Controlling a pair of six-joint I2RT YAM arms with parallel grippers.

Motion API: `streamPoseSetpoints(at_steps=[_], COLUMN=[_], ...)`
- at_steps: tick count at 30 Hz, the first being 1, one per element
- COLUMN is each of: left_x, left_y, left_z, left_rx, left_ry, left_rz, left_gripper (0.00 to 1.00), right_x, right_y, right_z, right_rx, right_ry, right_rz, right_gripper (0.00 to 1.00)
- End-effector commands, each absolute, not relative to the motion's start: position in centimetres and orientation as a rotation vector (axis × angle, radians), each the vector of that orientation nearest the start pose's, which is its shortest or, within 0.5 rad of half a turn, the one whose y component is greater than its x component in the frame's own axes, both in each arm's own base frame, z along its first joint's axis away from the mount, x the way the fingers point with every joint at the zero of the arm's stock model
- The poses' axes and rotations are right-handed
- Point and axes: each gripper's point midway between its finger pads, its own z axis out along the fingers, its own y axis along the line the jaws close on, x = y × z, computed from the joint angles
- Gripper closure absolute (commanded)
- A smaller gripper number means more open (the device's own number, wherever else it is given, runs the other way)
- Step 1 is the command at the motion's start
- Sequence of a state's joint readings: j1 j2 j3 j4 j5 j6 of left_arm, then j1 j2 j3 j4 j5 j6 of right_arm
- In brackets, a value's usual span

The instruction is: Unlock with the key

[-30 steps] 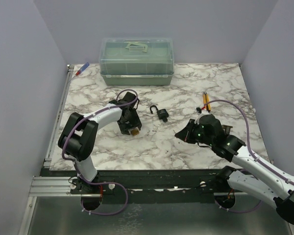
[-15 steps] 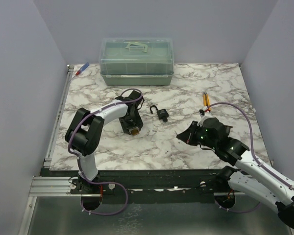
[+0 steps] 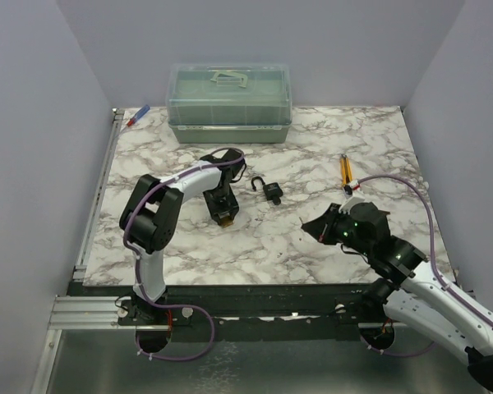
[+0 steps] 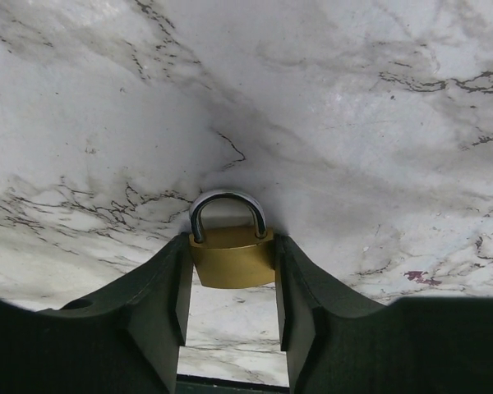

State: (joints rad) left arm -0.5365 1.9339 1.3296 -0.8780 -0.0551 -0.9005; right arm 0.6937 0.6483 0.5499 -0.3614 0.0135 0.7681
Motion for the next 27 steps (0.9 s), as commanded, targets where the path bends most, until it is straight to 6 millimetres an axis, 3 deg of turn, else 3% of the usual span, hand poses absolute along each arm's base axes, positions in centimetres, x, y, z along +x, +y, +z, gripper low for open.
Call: streamPoseSetpoints(at_steps=[1,3,4,7,19,27], left_x=[29.4,29.5,29.4,29.2,29.2,29.8], left_y=[-19.9,-20.0,-20.0,-19.9,-19.5,-21.1], left_z=[-1.2,-1.2,-0.6,0.2,4.7,9.0], left_rx=[-0.577,-0.568,-0.566,-0.556,-0.547,-0.533], left_ry=[2.963,2.958,2.926,2.895,2.738,2.64], left_rz=[0.038,0.037,0.019,-0.031,-0.198,-0.393], left_gripper=[0.65,0.76,0.88,1.0,1.0,1.0], right_x=[18.9,18.8,18.8,18.9,18.7,19.9], right_y=[18.2,18.2,18.3,18.6,22.4,24.6], right_z=[15.8,15.7,15.6,15.9,16.1,16.8], right_rx=[0.082,0.076,0.072,0.065,-0.032,-0.003], right_ry=[2.177,2.18,2.187,2.188,2.187,2.093], right_rz=[0.803,0.804,0.805,0.814,1.02,1.136], right_gripper=[1.0,1.0,1.0,1.0,1.0,1.0])
